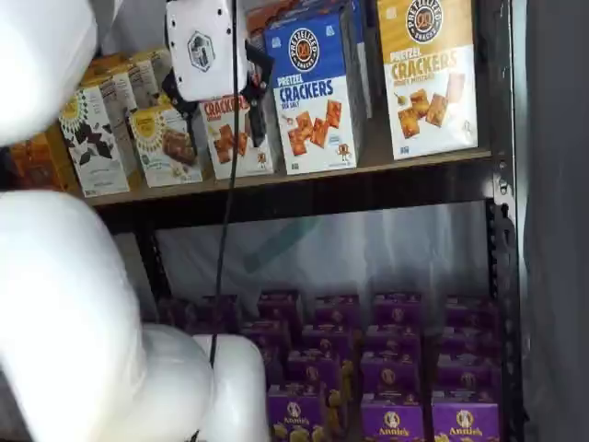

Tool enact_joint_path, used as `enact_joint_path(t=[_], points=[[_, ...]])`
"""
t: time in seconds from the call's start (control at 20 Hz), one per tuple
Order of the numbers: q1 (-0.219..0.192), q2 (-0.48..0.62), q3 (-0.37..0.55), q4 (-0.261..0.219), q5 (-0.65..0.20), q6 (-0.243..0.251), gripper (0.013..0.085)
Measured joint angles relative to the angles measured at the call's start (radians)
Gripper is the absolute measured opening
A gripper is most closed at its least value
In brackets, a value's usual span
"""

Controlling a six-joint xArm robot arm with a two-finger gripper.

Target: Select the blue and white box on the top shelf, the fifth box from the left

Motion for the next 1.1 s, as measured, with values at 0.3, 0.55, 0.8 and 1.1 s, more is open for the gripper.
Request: enact_joint_path(t=[0.3, 0.55, 0.8, 1.1], points=[[-0.034, 0.015, -0.006, 0.041, 0.012, -0.017, 0.085], [-0.033, 0.019, -0.006, 0.039, 0.005, -0.017, 0.085], [-0.048, 0.032, -0.01, 0.04, -0.019, -0.032, 0.085], [-0.071, 0.093, -0.066, 0.01, -0.043, -0.068, 0.085]])
